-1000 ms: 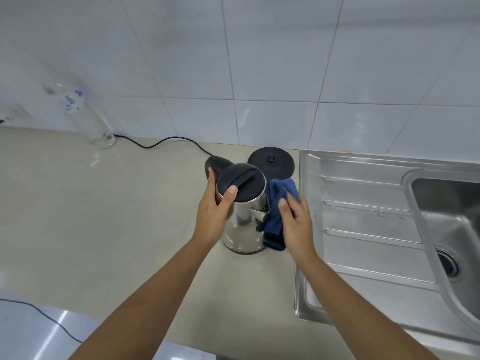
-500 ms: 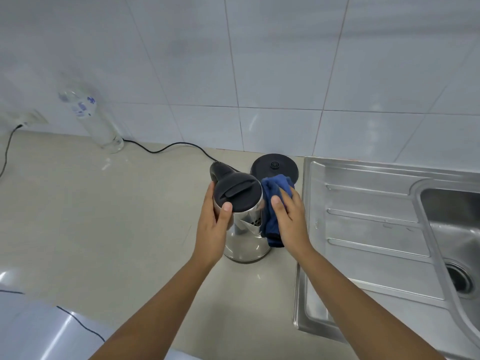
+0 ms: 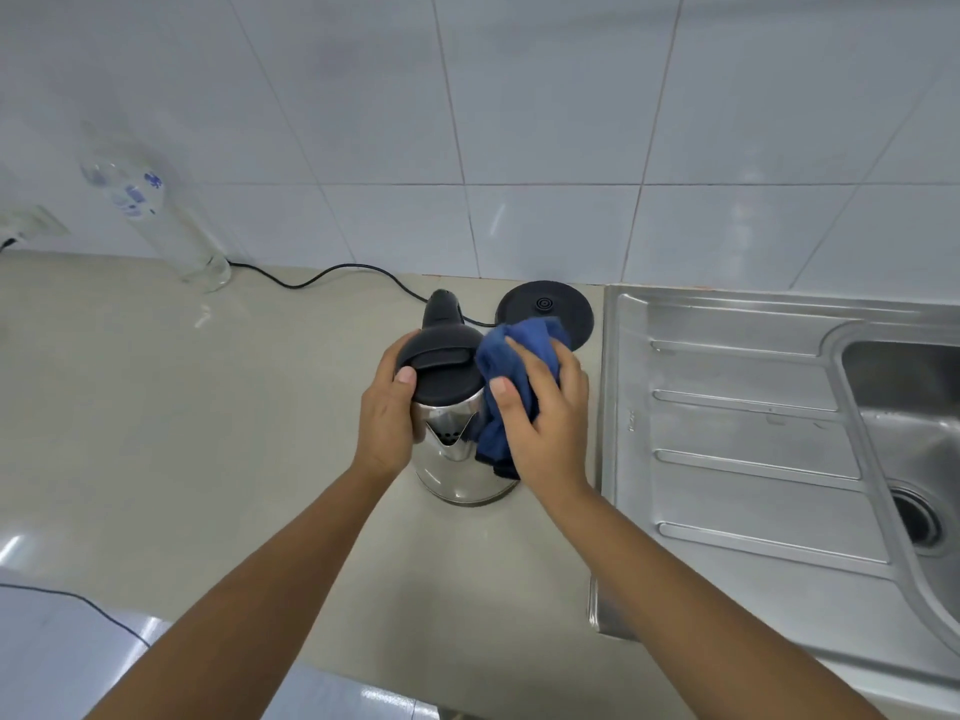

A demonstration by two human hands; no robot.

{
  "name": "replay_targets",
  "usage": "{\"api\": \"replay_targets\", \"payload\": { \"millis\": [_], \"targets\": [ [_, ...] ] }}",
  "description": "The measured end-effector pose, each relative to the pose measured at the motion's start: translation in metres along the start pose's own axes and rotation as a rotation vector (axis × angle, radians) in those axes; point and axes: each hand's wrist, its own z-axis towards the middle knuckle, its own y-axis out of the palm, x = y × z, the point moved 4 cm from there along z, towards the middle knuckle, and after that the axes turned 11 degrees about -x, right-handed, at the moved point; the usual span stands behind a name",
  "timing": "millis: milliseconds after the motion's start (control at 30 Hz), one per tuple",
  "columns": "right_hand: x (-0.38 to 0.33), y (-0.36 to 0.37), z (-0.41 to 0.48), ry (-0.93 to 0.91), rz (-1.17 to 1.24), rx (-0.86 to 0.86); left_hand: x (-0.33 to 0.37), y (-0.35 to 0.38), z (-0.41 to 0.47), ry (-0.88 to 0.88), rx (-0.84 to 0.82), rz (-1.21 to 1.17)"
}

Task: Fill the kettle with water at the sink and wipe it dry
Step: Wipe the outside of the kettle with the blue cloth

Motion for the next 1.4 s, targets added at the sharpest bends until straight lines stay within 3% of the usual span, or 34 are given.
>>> {"api": "replay_targets", "payload": {
  "millis": [333, 533, 700, 767, 867, 967, 1067, 1200, 1300, 1400],
  "targets": [
    [0.008, 0.030, -0.076, 0.252, 0.139, 0.101, 0.002, 0.003, 0.000, -0.017, 0.046, 0.019],
    [-0.018, 0.006, -0.023, 0.183, 0.107, 0.108, 0.005, 0.000, 0.001, 0.006, 0.037, 0.063],
    [-0.017, -0.001, 0.035, 0.156, 0.095, -0.062, 0.006, 0.001, 0.000, 0.033, 0.031, 0.058],
    [0.006, 0.002, 0.046, 0.231, 0.195, -0.158, 0.005, 0.002, 0.000, 0.025, 0.040, 0.050],
    [0.050, 0.011, 0.028, 0.491, 0.295, -0.255, 0.002, 0.003, 0.001, 0.022, 0.054, 0.046],
    [0.067, 0.018, -0.017, 0.625, 0.203, -0.184, -0.001, 0.002, 0.004, 0.086, 0.047, 0.016],
    [0.045, 0.023, -0.046, 0.567, 0.205, -0.054, -0.007, 0.000, 0.005, 0.142, 0.007, -0.039],
    [0.005, 0.014, -0.016, 0.337, 0.162, 0.005, -0.008, -0.002, 0.007, 0.131, 0.014, -0.020],
    [-0.005, 0.009, 0.034, 0.290, 0.136, -0.167, -0.008, -0.003, 0.007, 0.124, 0.017, -0.026],
    [0.005, 0.015, 0.071, 0.418, 0.233, -0.420, -0.007, -0.002, 0.007, 0.151, 0.011, -0.062]
  ]
}}
